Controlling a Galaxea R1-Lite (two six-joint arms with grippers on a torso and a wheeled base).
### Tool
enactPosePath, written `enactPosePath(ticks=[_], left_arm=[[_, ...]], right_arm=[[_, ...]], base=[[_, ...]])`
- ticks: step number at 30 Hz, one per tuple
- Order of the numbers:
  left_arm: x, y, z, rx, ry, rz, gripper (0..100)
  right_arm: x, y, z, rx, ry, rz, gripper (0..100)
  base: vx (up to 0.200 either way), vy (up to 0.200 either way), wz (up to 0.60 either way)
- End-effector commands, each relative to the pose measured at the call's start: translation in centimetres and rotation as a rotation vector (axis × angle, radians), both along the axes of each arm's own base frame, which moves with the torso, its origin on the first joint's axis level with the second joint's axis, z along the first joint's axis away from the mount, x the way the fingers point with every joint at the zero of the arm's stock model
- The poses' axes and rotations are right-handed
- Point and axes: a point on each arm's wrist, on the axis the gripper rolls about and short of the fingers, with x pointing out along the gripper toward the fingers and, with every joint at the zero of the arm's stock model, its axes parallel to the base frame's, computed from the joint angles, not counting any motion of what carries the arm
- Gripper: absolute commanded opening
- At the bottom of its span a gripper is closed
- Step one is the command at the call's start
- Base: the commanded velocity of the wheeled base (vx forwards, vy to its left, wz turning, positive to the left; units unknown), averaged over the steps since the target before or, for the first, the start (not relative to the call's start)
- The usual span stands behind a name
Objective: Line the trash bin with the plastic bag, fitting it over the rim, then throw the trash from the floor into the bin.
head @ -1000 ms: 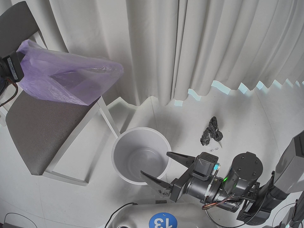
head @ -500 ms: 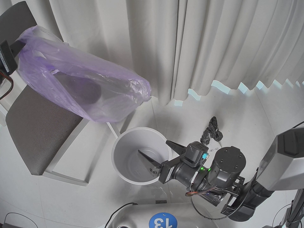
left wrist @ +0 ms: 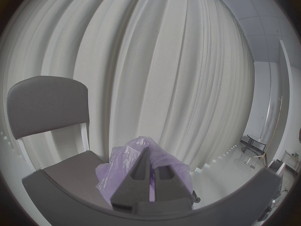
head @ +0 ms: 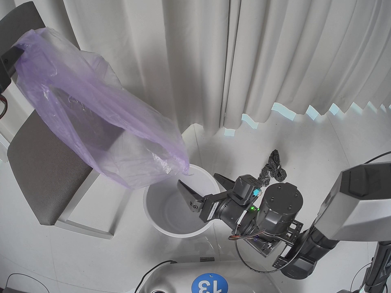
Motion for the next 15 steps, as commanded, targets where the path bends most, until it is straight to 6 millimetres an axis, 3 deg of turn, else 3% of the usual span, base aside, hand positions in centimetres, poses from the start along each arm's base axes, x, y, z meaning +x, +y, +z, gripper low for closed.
enactPosePath(ticks=[1,4,9,15], left_arm=[[-0.7,0.3,0.6,-0.014,-0.031,0.0,0],[-0.8,0.4,0.5,-0.013,-0.028,-0.001,0],[-0.7,0.3,0.4,-0.011,-0.019,-0.002,0],[-0.6,0.3,0.2,-0.003,-0.012,0.003,0]], right_arm=[[0.9,1.1,-1.8,0.01,0.02,-0.023,100],[1.1,1.3,-2.7,0.004,0.039,-0.024,100],[0.7,1.3,-2.6,0.008,0.048,-0.013,100],[-2.1,2.1,-1.8,0.032,0.074,0.072,100]], base=[[0.0,0.0,0.0],[0.0,0.0,0.0],[0.0,0.0,0.0],[0.0,0.0,0.0]])
